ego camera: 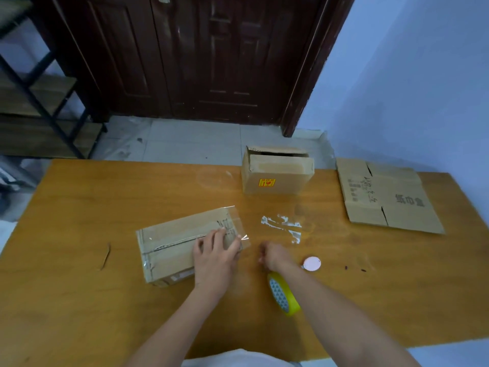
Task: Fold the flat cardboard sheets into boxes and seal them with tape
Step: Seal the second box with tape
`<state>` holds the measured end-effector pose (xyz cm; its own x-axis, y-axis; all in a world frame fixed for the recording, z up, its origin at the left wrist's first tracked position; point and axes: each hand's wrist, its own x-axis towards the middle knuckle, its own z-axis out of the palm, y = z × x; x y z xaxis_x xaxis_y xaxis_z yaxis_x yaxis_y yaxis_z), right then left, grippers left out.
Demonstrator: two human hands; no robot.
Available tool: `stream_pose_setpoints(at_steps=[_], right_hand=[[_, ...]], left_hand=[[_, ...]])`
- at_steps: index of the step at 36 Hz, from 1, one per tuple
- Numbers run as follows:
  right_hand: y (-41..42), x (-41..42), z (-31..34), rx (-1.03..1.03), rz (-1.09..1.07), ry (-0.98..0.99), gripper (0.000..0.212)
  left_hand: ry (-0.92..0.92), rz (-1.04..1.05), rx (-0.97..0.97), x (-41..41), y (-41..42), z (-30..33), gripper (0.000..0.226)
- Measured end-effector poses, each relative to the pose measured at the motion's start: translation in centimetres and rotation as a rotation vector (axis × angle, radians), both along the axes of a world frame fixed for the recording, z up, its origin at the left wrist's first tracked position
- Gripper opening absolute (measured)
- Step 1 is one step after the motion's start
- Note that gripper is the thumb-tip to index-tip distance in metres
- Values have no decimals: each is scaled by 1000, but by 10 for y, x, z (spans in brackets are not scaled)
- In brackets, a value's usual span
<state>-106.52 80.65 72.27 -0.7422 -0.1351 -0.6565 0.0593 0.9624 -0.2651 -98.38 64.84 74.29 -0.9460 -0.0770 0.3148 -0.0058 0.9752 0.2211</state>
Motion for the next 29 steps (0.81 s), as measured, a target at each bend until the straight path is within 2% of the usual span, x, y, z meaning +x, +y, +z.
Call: stream_pose_setpoints(at_steps=[3, 6, 9, 12, 16, 20, 29], right_hand=[[0, -3, -4, 29, 61, 8, 3], [-1, -7, -7, 46, 118, 12, 17], [-2, -9, -7, 44, 163, -2, 20], [-2, -10, -8, 45, 180, 5, 21], [2, -11, -8, 51, 204, 35, 11], [5, -14, -13, 66, 218, 81, 20], [-2, -23, -13, 115, 193, 62, 20]], left_hand=[[-3, 1, -8, 0, 0, 0, 45], [-2, 2, -19, 1, 0, 0, 44], [-14, 4, -27, 0, 0, -1, 45], [-19, 10, -35, 1, 0, -1, 45], [-15, 13, -43, 1, 1, -1, 45], [-23, 21, -36, 2, 1, 0, 44], [-91, 26, -48, 2, 2, 2, 44]])
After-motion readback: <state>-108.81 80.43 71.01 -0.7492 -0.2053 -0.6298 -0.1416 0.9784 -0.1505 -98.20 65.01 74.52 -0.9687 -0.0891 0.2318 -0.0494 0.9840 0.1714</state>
